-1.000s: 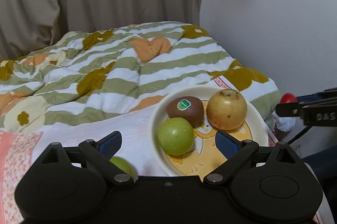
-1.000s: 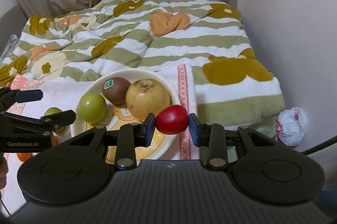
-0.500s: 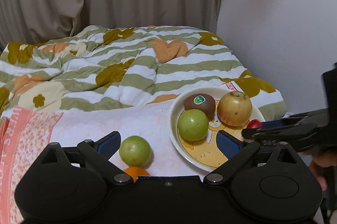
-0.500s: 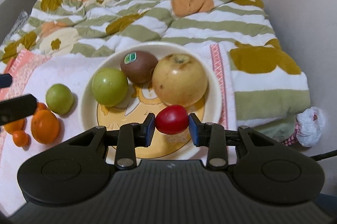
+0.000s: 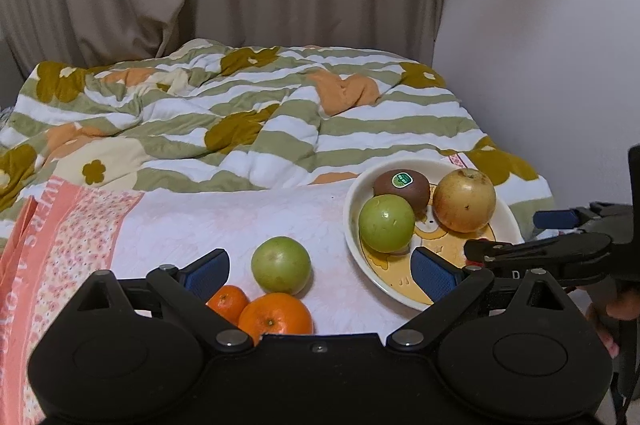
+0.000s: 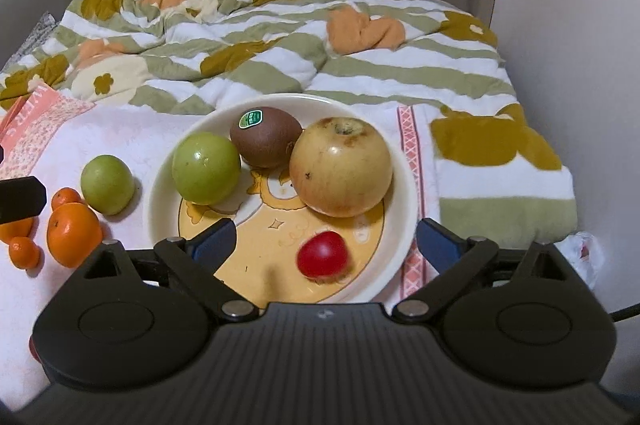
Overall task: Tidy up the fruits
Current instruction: 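Release the green apple into the bowl with the left tool while the right tool drops the tomato in, then move both open tools toward the large oranges on the cloth, then grasp a large orange with the left tool while the right tool grasps another large orange, then lower the orange into the white bowl with the left tool while the right tool releases its orange there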
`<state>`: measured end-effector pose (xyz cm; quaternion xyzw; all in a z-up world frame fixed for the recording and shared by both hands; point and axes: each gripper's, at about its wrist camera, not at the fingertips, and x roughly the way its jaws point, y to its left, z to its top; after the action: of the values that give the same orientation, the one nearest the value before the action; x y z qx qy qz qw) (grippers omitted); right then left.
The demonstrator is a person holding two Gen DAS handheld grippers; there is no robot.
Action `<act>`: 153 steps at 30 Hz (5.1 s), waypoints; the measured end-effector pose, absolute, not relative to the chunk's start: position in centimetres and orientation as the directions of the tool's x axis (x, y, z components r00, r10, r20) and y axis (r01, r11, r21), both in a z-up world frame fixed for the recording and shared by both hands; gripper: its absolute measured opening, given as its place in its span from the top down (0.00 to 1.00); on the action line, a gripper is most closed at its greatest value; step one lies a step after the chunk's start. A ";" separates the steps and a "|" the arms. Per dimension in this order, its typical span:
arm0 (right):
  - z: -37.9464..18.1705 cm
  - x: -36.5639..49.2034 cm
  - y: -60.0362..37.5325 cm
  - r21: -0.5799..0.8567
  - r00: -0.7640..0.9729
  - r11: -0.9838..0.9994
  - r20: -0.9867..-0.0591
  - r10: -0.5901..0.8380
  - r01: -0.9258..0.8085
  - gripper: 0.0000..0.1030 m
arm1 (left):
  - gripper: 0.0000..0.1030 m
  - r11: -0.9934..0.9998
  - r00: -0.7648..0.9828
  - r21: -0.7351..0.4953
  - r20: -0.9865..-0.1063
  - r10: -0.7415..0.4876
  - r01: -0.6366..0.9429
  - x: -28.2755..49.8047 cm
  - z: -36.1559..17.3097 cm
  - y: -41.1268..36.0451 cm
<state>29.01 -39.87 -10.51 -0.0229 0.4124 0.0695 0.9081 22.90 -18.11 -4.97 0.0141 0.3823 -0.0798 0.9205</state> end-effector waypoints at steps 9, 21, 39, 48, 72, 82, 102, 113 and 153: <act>-7.7 26.1 -40.9 0.034 0.683 0.990 -0.721 0.119 -0.137 0.00 | 0.04 0.991 0.739 -0.047 -0.663 -0.123 0.123 19.7 -2.5 -17.7; -3.1 21.5 -41.3 0.052 0.726 0.981 -0.665 0.175 -0.189 0.00 | 0.04 1.000 0.789 -0.020 -0.613 -0.024 0.014 13.4 1.0 -14.7; -0.8 18.4 -33.9 0.096 0.730 0.987 -0.664 0.161 -0.129 0.00 | 0.04 0.999 0.752 -0.042 -0.659 -0.019 -0.012 12.5 -0.5 -3.7; -1.9 18.9 -28.2 0.090 0.717 0.995 -0.692 0.086 -0.032 0.00 | 0.04 0.993 0.709 -0.079 -0.695 -0.121 0.092 15.9 -2.3 1.2; -9.5 26.7 -21.6 0.093 0.537 0.994 -0.836 0.111 -0.061 0.00 | 0.05 0.945 0.466 -0.325 -0.832 -0.300 0.030 24.6 -9.4 2.5; -11.3 28.6 -21.6 0.148 0.464 0.981 -0.865 0.191 -0.130 0.00 | 0.28 0.946 0.418 -0.322 -0.864 -0.281 -0.031 26.0 -12.0 0.4; -13.0 29.7 -20.7 0.168 0.407 0.962 -0.880 0.245 -0.215 0.15 | 0.38 0.958 0.422 -0.282 -0.875 -0.237 -0.048 25.6 -12.6 0.2; -12.9 29.3 -19.9 0.143 0.433 0.964 -0.872 0.229 -0.222 0.28 | 0.39 0.960 0.425 -0.274 -0.877 -0.223 -0.062 24.1 -12.1 2.1; -2.1 13.1 -32.9 0.132 0.683 0.990 -0.728 0.064 0.048 0.28 | 0.39 0.934 0.598 -0.250 -0.718 -0.357 0.257 16.3 -2.5 -8.6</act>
<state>13.09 -32.92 -2.14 0.0702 0.3983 0.0044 0.9146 16.33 -8.58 -2.47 -0.0602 0.4140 -0.1720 0.8919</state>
